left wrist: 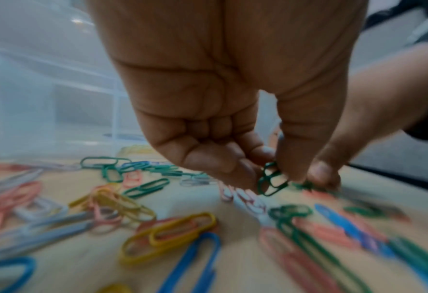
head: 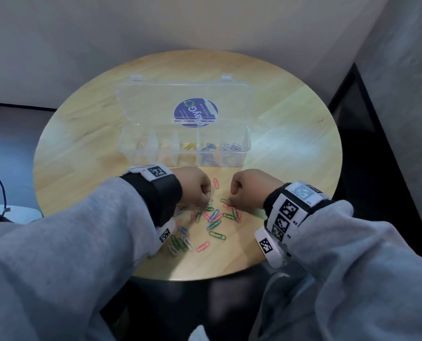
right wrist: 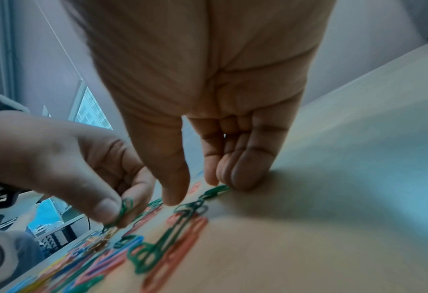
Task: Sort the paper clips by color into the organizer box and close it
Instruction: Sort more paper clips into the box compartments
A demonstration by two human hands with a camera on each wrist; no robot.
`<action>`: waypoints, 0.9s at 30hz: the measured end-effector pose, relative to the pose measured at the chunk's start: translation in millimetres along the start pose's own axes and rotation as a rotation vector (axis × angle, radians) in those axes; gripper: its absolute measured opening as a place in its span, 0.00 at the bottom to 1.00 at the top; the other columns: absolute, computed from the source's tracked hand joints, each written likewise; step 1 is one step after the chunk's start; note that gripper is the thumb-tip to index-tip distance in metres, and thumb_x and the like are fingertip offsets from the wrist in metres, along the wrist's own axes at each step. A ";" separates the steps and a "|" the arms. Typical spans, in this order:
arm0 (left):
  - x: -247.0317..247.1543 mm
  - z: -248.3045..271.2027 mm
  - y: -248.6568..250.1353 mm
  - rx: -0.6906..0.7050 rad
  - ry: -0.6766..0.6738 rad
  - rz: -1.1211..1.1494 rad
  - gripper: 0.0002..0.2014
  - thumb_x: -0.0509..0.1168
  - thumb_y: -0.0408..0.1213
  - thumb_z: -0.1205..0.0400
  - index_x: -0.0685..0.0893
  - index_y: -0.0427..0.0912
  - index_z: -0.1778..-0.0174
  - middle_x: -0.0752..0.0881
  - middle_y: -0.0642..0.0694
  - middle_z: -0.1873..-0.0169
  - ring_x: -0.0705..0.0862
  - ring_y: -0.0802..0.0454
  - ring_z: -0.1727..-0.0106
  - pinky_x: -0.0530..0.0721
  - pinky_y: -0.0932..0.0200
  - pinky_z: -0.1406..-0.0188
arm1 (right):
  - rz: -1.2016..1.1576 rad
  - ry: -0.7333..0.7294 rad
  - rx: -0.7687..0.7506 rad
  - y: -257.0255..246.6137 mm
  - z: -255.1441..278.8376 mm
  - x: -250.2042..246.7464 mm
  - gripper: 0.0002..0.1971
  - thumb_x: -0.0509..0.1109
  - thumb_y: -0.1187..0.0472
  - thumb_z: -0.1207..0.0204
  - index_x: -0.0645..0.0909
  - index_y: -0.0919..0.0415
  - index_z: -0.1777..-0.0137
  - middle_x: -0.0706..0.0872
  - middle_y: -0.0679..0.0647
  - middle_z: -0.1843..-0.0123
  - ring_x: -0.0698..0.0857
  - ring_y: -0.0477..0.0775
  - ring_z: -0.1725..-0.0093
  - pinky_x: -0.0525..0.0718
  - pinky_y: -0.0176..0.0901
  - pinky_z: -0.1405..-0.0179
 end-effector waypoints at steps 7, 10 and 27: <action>-14.7 11.0 -16.8 -0.057 -0.012 0.765 0.12 0.63 0.23 0.22 0.75 0.41 0.68 0.85 0.48 0.78 0.82 0.60 0.78 0.79 0.71 0.77 | 0.169 -0.070 -0.068 -19.8 -5.0 0.1 0.12 0.66 0.61 0.24 0.83 0.65 0.44 0.86 0.59 0.43 0.84 0.58 0.44 0.82 0.45 0.46; -18.7 13.7 -20.7 -0.083 -0.021 0.995 0.12 0.59 0.22 0.20 0.74 0.41 0.66 0.86 0.48 0.81 0.83 0.58 0.79 0.79 0.71 0.82 | 0.197 -0.076 -0.074 -22.9 -5.2 4.1 0.12 0.64 0.64 0.24 0.83 0.65 0.44 0.86 0.59 0.43 0.84 0.59 0.43 0.83 0.46 0.44; -11.7 13.7 -13.0 -0.264 -0.037 1.233 0.12 0.55 0.32 0.20 0.73 0.42 0.70 0.77 0.48 0.82 0.71 0.58 0.85 0.67 0.71 0.86 | 0.229 -0.187 -0.099 -22.4 0.6 9.2 0.11 0.70 0.67 0.37 0.87 0.65 0.54 0.89 0.60 0.52 0.88 0.60 0.53 0.82 0.43 0.64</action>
Point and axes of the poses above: each hand's wrist, its own z-axis away from the middle knuckle, its own x-axis out of the palm, y = z × x, the point moved 2 cm from there along -z, towards the middle knuckle
